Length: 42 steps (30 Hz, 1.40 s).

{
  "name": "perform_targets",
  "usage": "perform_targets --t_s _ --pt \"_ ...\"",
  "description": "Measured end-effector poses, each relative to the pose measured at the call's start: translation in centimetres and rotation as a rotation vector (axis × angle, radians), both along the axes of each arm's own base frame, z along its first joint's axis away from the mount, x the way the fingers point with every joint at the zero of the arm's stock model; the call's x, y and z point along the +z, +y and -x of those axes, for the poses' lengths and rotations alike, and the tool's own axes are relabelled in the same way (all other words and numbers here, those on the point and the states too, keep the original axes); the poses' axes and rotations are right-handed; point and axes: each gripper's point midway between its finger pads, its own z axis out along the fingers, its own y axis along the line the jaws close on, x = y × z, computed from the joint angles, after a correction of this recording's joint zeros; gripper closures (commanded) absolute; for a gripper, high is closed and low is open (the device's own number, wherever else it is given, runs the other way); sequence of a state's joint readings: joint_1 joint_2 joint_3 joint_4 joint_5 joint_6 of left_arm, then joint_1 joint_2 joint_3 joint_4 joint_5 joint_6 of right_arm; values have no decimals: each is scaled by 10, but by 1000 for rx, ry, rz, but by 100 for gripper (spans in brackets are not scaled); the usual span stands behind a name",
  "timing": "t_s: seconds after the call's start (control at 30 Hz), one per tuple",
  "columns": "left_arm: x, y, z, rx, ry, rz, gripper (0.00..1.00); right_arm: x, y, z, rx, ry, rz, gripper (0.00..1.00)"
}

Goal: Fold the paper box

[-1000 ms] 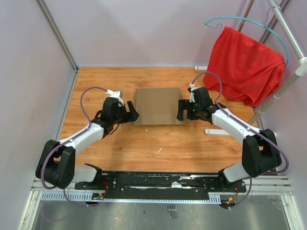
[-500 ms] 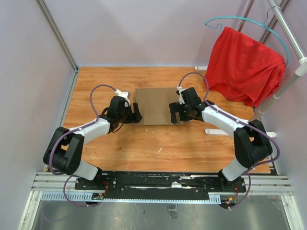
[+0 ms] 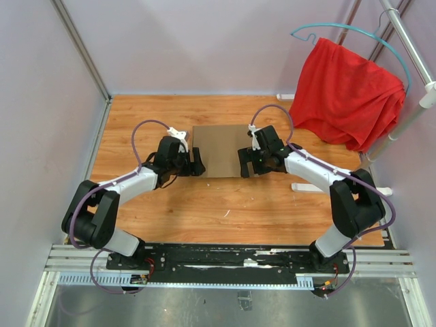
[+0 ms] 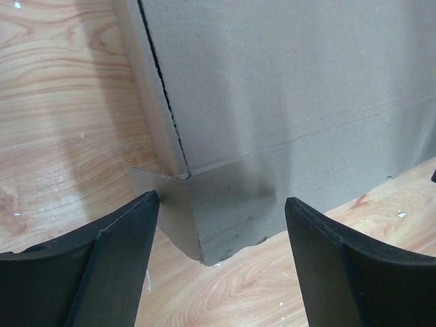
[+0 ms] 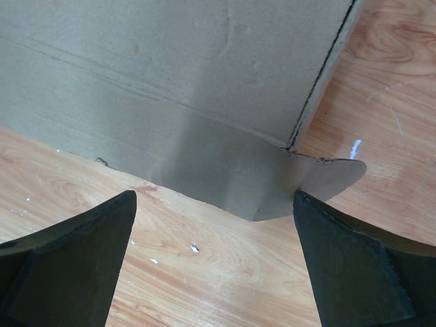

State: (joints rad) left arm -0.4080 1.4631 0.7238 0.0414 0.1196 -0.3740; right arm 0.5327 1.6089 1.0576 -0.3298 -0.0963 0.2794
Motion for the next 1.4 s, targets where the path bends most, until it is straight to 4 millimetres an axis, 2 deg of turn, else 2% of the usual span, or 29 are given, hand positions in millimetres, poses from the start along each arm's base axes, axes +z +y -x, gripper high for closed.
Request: perform_targets --t_s 0.63,1.03,1.4 --pt "1 -6 14 -44 61 15 23 7 21 15 62 63 -115 1" --pt "20 -6 13 -42 73 9 26 26 29 19 57 106 -153 2" --pt "15 -2 19 -46 105 -13 27 30 29 21 58 117 -153 2"
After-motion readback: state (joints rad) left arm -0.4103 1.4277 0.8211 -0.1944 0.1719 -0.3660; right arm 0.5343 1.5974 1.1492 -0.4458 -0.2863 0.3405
